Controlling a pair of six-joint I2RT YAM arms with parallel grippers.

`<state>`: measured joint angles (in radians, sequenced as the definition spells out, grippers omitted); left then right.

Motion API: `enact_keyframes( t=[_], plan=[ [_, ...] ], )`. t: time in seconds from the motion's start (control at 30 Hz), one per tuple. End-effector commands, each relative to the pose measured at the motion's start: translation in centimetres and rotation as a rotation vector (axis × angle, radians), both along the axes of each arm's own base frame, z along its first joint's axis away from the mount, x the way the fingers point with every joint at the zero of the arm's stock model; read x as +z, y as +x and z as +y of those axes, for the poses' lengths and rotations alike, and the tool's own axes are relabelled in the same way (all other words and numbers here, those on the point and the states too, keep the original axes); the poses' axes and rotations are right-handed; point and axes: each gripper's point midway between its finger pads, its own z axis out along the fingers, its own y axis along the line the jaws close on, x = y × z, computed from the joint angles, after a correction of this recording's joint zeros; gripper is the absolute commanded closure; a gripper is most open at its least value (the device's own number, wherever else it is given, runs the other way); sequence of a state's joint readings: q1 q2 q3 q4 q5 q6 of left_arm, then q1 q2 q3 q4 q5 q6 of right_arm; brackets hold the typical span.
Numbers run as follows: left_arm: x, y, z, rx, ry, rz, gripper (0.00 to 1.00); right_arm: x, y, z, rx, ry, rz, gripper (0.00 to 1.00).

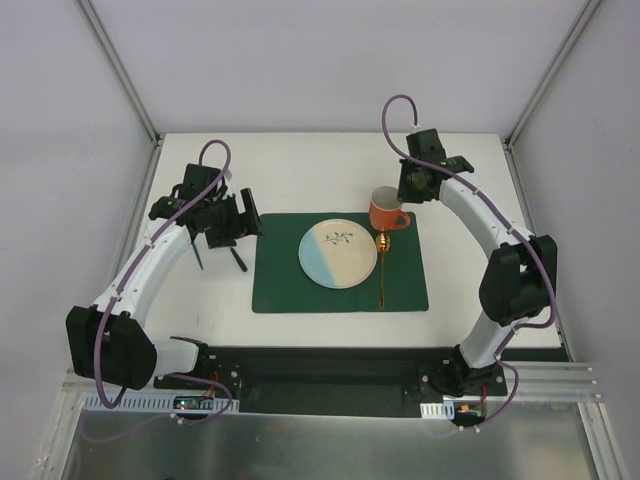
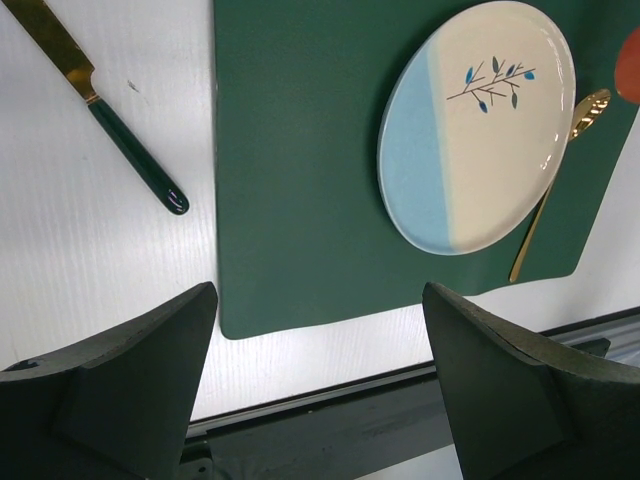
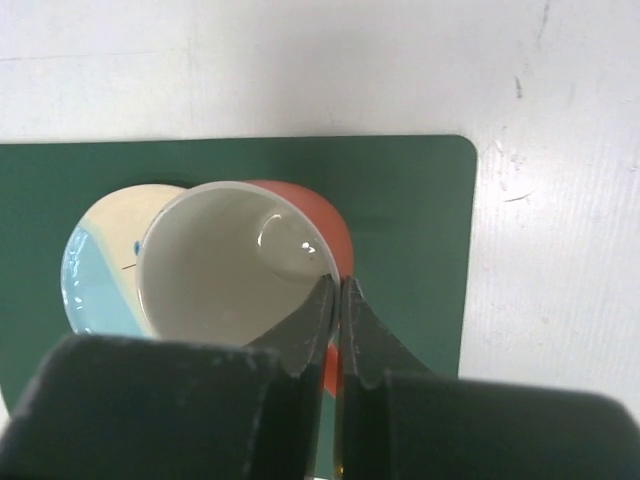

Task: Set the dinner table for one person
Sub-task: Place the cup on the napkin.

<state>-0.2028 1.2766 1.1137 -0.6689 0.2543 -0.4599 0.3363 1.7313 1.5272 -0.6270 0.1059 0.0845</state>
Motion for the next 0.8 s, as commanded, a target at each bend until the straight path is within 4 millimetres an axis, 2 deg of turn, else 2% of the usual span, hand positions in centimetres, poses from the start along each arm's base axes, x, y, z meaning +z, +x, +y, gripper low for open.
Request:
enact_keyframes(
  t=[0.0,0.17,0.37,0.67,0.77],
  plan=[
    [0.2,0.2,-0.3,-0.026,-0.006,-0.015,0.16,2.7,0.9,-1.3,-0.06,0.018,-0.133,0.99],
    [-0.4,-0.2,-0.3,-0.027,-0.006,0.004,0.16,1.5,1.4,-3.1,-0.091,-0.056,-0.173,0.99],
    [-0.8,-0.3,-0.3,-0.029,-0.006,0.015,0.16,1.2,2.8,-3.8,-0.105,-0.048,-0.206,0.99],
    [-0.7,0.1,-0.3,-0.03,0.002,0.014,0.16,3.2,4.3,-4.3,-0.119,-0.027,-0.247,0.99],
    [-0.8,0.2,-0.3,-0.031,0.003,0.016,0.16,3.2,4.7,-4.5,-0.123,-0.028,-0.245,0.99]
  ],
)
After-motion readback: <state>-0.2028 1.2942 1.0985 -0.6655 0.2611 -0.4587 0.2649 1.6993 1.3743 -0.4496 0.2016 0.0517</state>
